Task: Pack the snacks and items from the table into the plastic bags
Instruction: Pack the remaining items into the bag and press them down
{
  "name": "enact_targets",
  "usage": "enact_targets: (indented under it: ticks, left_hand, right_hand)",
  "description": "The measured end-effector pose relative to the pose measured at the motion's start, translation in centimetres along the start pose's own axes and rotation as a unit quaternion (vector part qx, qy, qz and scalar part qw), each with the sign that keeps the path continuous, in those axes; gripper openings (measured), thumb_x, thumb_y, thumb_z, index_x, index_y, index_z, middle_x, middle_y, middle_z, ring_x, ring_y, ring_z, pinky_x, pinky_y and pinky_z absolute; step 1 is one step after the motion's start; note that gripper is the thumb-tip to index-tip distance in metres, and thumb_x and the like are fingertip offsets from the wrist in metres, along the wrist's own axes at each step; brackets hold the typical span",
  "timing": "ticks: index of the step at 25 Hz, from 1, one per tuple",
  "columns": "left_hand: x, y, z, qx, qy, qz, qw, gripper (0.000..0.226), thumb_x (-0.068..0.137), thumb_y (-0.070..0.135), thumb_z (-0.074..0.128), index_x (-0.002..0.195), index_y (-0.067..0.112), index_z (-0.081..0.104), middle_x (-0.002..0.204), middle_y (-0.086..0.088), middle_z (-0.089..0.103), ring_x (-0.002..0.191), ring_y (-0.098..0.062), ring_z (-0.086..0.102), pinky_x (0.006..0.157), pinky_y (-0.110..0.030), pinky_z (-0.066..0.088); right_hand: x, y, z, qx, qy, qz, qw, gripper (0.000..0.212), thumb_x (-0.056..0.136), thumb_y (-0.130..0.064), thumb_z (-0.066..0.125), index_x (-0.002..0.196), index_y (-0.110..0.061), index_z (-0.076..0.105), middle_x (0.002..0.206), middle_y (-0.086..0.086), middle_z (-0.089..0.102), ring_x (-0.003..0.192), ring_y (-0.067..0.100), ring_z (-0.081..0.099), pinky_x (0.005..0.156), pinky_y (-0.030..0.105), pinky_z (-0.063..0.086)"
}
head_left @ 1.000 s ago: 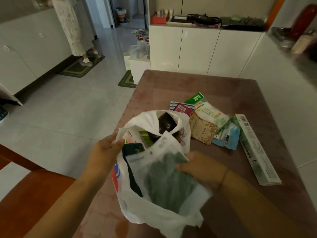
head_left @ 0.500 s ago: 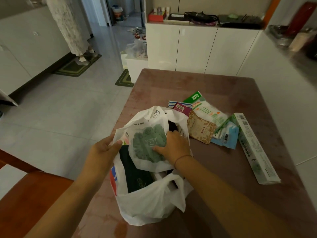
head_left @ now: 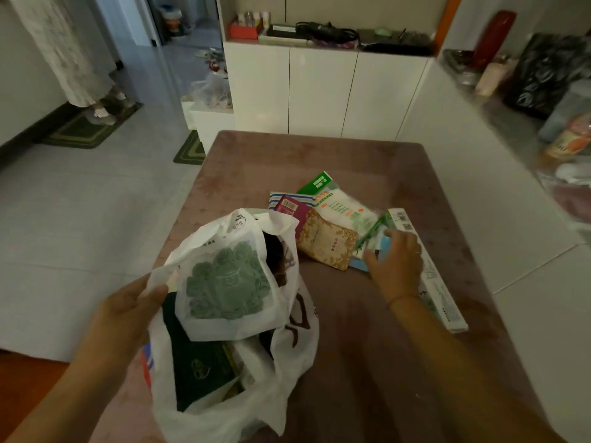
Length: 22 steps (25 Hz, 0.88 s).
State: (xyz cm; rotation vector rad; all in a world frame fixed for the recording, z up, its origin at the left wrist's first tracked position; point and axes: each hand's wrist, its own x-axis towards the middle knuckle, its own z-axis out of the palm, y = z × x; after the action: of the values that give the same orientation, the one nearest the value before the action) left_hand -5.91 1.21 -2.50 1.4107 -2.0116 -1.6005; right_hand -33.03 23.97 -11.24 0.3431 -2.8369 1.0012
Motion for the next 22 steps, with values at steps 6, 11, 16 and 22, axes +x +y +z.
enact_targets:
  ticks: [6,11,16,22]
  left_hand:
    - [0.7,-0.1,0.7,0.015,0.031,-0.013,0.999,0.023,0.095,0.027,0.050,0.114,0.022,0.062,0.090,-0.008,0.070,0.078,-0.031,0.068,0.072,-0.046,0.056]
    - [1.9,-0.1,-0.4,0.157,0.087,0.044,0.983,0.054,0.089,0.032,0.060,0.139,0.023,0.042,0.105,-0.009,0.065,0.088,-0.028,0.065,0.078,-0.045,0.053]
    - [7.1,2.3,-0.1,0.394,0.065,0.304,0.865,0.067,0.076,0.020,0.076,0.136,0.015,0.047,0.116,-0.013,0.057,0.099,-0.027,0.057,0.084,-0.038,0.049]
    - [13.7,5.9,3.3,0.492,-0.033,0.447,0.747,0.041,0.084,0.014,0.067,0.124,0.010,0.057,0.117,-0.016,0.064,0.098,-0.035,0.064,0.081,-0.041,0.053]
  right_hand:
    - [1.9,13.5,-0.1,-0.139,-0.151,0.226,0.952,0.068,0.077,-0.044,0.067,0.127,-0.003,0.044,0.125,0.025,0.056,0.106,0.042,0.058,0.087,0.049,0.051]
    - [-0.3,8.6,-2.2,0.049,-0.112,0.235,0.964,0.051,0.081,-0.035,0.067,0.115,-0.001,0.050,0.113,0.025,0.061,0.090,0.040,0.062,0.076,0.047,0.054]
    - [-6.3,-3.8,-7.2,0.350,-0.226,0.206,0.885,0.028,0.084,-0.022,0.064,0.104,-0.003,0.057,0.087,0.015,0.067,0.055,0.018,0.067,0.045,0.028,0.051]
    - [-10.3,-15.7,-4.4,0.477,-0.356,0.182,0.783,0.036,0.083,-0.023,0.065,0.114,-0.007,0.053,0.095,0.010,0.069,0.072,0.017,0.070,0.055,0.027,0.056]
